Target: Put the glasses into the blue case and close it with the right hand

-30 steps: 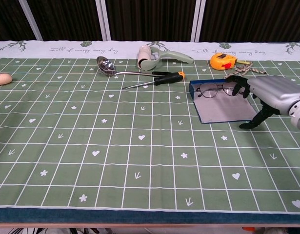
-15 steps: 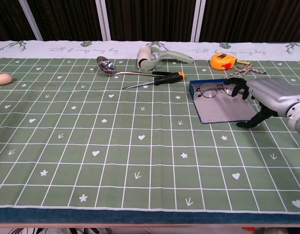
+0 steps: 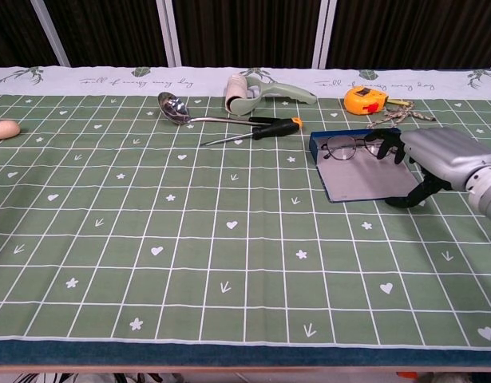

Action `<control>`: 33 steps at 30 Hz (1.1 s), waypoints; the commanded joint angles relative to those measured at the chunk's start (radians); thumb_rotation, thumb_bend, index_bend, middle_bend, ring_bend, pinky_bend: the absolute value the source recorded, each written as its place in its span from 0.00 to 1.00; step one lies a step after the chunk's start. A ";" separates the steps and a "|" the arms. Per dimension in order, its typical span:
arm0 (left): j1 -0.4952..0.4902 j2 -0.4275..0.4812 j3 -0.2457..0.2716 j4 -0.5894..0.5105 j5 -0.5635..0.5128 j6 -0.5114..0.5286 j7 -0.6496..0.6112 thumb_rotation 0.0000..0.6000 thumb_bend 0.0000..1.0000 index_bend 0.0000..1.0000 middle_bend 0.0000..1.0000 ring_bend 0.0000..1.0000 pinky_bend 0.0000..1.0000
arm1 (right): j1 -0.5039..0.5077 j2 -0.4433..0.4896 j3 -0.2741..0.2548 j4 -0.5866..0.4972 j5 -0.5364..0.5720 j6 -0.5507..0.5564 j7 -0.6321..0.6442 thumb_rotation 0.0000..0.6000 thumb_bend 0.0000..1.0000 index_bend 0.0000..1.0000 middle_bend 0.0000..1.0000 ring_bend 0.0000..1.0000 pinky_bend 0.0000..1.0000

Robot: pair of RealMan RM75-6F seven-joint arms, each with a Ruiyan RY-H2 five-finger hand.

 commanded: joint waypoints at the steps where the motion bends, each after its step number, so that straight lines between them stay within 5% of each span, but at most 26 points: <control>1: 0.000 0.000 0.000 0.000 -0.001 0.000 0.001 1.00 0.37 0.13 0.01 0.00 0.00 | -0.001 0.000 0.001 0.000 0.000 -0.002 0.001 1.00 0.16 0.19 0.29 0.33 0.33; 33: 0.000 0.000 -0.001 0.000 -0.004 -0.001 0.004 1.00 0.37 0.13 0.01 0.00 0.00 | 0.005 -0.007 0.015 0.023 -0.020 -0.004 0.038 1.00 0.39 0.32 0.33 0.36 0.33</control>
